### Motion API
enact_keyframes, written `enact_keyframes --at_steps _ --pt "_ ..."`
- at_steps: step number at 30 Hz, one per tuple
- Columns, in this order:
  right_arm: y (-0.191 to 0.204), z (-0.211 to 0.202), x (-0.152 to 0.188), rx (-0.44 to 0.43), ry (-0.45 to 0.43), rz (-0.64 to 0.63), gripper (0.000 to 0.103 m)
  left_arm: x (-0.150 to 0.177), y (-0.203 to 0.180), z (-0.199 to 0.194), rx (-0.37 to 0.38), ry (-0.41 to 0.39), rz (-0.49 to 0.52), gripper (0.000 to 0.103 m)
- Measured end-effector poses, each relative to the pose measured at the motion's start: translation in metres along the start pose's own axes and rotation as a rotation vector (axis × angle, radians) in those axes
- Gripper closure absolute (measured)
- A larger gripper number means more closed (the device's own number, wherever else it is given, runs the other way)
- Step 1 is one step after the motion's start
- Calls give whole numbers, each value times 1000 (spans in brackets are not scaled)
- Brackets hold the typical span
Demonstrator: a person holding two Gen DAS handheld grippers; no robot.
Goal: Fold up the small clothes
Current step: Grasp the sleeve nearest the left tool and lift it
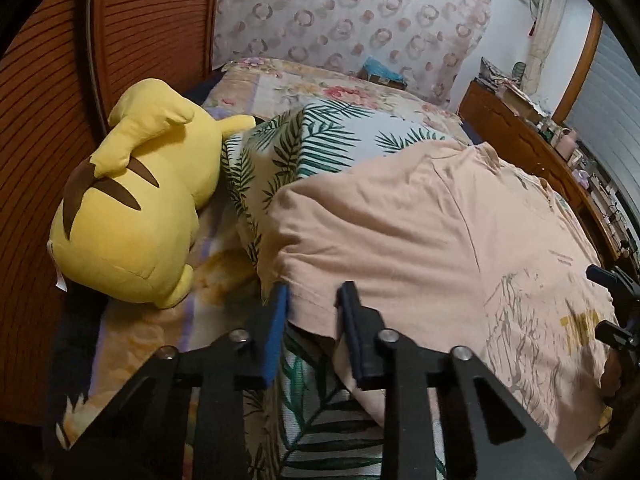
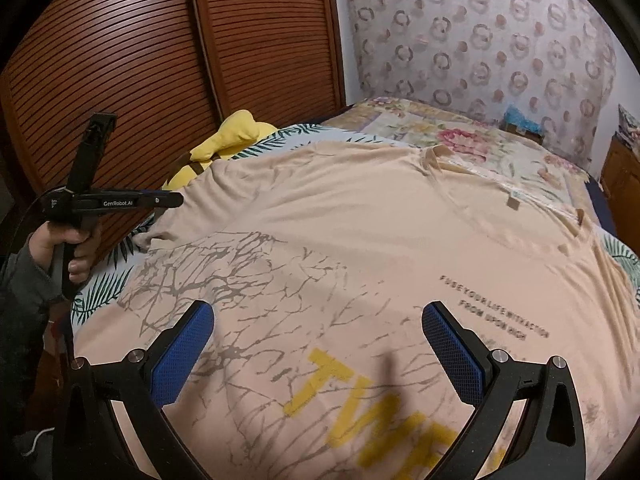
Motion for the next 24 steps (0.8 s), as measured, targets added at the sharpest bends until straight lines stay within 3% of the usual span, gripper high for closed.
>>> enact_keyframes --at_steps 3,8,15,24 --pt "-5 -7 1 22 -16 -9 0 -3 0 -5 -44 -20 45 98" --pt "-12 -15 6 39 -34 20 0 -15 -17 -22 -57 -87 96 99" --pt "-18 -33 14 66 -66 55 0 -42 -86 -53 51 -173 192 99" --pt "-9 -46 22 82 -90 80 0 -53 -178 -60 193 -175 313 99"
Point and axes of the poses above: each gripper's, at about its wrist camera, not at the fingertips, and z roughly the way its jaws point, y to its left, x to its underside, the point moved 6 cm from there along z, roughly the way its jaws point
